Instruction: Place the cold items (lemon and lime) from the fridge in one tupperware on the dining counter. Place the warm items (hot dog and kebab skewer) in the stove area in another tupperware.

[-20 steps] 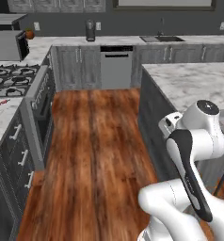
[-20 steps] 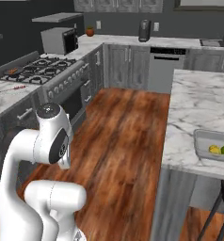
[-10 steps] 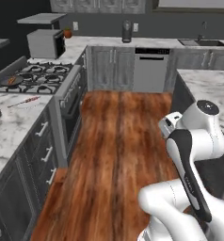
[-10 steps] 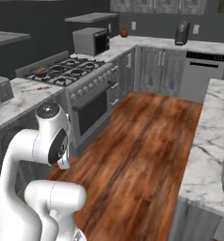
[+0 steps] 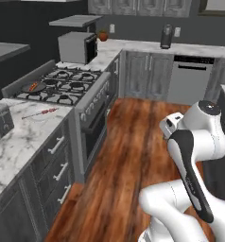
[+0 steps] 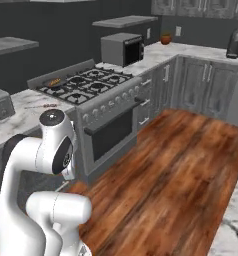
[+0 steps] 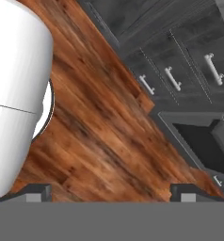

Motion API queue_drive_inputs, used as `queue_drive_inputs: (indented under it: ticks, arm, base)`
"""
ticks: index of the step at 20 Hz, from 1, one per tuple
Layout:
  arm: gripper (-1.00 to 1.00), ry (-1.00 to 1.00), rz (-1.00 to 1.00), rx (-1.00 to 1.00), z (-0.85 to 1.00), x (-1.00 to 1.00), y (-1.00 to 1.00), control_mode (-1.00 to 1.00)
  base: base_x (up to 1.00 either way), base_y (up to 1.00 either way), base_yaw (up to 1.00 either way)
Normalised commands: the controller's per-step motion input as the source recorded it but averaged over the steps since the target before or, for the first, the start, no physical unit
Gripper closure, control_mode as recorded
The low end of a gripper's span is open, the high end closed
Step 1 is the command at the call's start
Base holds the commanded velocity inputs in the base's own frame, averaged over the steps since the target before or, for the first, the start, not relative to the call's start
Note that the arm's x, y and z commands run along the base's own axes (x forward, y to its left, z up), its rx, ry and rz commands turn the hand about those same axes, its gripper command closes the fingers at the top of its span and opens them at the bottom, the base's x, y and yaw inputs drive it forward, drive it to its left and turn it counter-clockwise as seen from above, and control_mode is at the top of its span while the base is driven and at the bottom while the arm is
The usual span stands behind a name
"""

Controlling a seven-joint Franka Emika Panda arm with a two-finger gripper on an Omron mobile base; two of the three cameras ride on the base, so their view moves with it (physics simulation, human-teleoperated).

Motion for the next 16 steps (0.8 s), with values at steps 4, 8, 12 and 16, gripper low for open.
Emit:
queue_drive_inputs:
  ticks: [4,8,12,16]
  arm:
    - [-1.0,0.0,0.0,0.0,0.0,0.0,0.0,1.0]
    - [-1.0,0.0,0.0,0.0,0.0,0.0,0.0,1.0]
    - [-1.0,0.0,0.0,0.0,0.0,0.0,0.0,1.0]
    - [-1.0,0.0,0.0,0.0,0.0,0.0,0.0,1.0]
  base:
    - [0.92,0.0,0.34]
    - [0.82,0.0,0.33]
    - [0.79,0.0,0.35]
    - [0.71,0.0,0.38]
